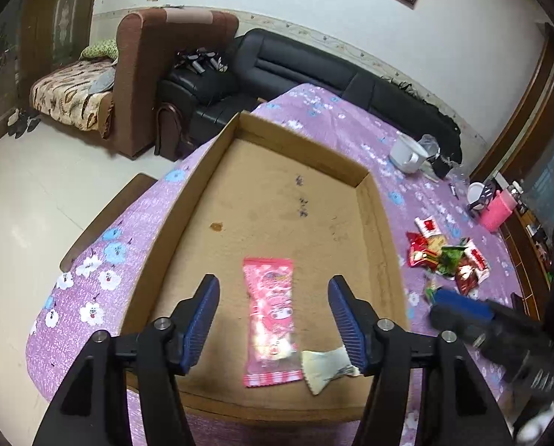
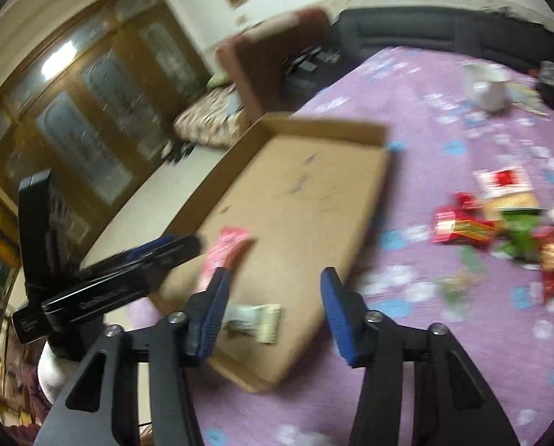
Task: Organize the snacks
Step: 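Carry both snacks over the cardboard tray and open both grippers, then grasp a clear candy packet with the left gripper while the right grasps a red-white wafer pack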
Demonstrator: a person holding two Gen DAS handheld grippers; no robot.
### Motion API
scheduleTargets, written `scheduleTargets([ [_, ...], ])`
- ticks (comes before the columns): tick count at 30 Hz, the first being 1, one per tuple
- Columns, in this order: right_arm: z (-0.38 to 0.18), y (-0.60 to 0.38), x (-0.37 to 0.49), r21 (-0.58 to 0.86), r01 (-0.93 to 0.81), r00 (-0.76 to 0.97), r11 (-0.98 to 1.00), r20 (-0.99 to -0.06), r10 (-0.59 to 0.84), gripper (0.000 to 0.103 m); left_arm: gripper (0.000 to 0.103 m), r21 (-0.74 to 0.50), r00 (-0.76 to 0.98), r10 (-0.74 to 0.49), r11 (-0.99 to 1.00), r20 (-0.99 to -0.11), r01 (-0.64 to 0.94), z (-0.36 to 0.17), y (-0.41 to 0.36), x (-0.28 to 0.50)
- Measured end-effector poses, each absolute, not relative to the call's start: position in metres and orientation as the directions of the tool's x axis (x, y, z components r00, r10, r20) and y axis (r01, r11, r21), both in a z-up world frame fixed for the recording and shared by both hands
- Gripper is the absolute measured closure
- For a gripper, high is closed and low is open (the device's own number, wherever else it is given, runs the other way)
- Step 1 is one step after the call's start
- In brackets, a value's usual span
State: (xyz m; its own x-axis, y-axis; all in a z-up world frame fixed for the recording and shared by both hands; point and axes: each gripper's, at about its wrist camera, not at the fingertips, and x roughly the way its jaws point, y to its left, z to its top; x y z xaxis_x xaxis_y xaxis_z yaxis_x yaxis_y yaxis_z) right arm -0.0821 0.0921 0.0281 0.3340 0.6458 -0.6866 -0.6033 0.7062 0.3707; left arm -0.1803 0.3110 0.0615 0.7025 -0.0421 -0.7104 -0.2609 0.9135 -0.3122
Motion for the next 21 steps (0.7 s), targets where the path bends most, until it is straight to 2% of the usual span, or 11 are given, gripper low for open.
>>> scheduleTargets([
  [7,-0.003,0.002,-0.042,0.356,-0.382,0.446,0.853,-0.737,0.508,0.049,0.035,-0.309,0.707,-0.094,0.933,-0.701,-0.183,0.068,0.279,-0.174],
  [13,-0.005,-0.07,-0.037,0.344,-0.269,0.538,0.899,-0.721,0.437,0.049,0.033,-0.301,0.706,-0.175,0.952,-0.686,-0.056,0.077,0.246,-0.17],
  [15,-0.008,-0.086,-0.032,0.324,-0.243,0.561,0.914,-0.722,0.405,0.049,0.028,-0.297,0.697,-0.209,0.955,-0.686,-0.006,0.079,0.229,-0.166],
  [21,0.0,-0.096,-0.019,0.246,-0.256,0.623,0.935,-0.697,0.354,0.049,0.027,-0.266,0.653,-0.254,0.96,-0.713,0.083,0.076,0.181,-0.153],
])
